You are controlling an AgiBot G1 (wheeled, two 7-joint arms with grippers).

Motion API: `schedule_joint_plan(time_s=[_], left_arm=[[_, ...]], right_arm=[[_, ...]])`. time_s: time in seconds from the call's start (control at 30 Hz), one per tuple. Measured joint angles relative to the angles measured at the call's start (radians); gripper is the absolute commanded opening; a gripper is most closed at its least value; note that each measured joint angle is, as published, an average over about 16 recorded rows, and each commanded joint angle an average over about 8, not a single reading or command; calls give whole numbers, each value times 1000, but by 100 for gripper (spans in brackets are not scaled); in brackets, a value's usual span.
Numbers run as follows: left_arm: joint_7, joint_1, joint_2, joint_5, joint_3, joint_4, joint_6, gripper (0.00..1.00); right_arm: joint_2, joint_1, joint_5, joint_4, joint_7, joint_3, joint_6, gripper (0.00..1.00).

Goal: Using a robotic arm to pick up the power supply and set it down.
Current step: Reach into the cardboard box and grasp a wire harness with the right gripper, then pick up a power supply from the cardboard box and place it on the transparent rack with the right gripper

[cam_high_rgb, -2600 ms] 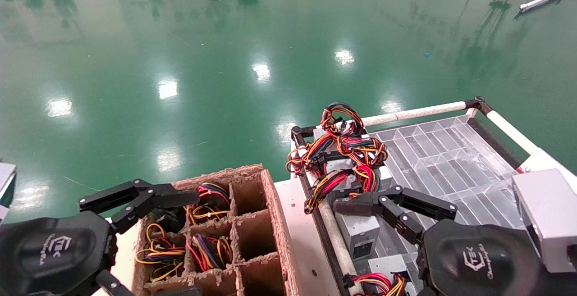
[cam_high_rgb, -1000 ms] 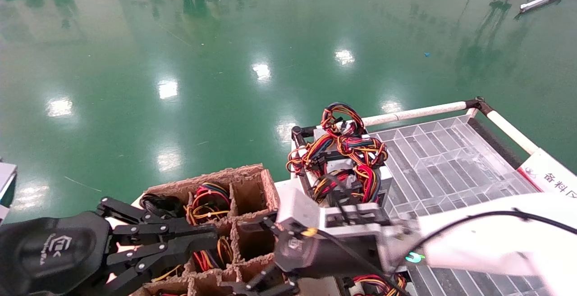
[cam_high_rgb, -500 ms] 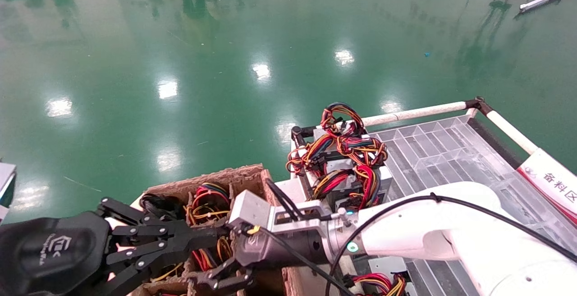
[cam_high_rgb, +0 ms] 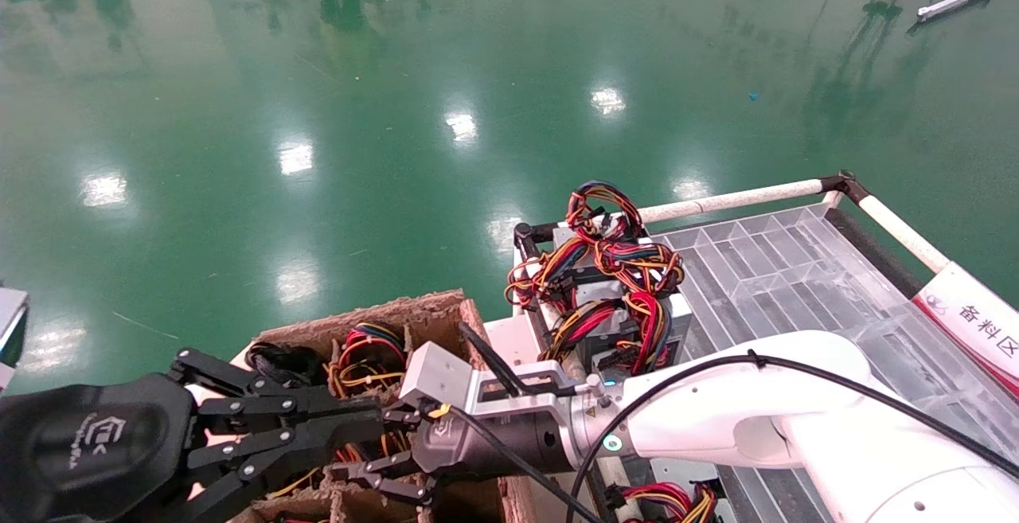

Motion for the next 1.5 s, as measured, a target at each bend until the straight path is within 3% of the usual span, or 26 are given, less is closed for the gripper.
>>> schedule_joint_plan(time_s=[0.43, 0.93, 1.23, 1.5], left_arm=[[0, 0, 0, 0, 0, 0, 0, 80], [0, 0, 0, 0, 0, 0, 0, 81], [0, 0, 0, 0, 0, 0, 0, 88], [0, 0, 0, 0, 0, 0, 0, 89]], right_arm=[[17, -1, 109, -43, 1, -32, -39, 0], [103, -10, 357, -129, -70, 104, -247, 0], [227, 30, 492, -53, -47, 174, -330, 0], [425, 108, 534, 77, 43, 170, -342, 0]])
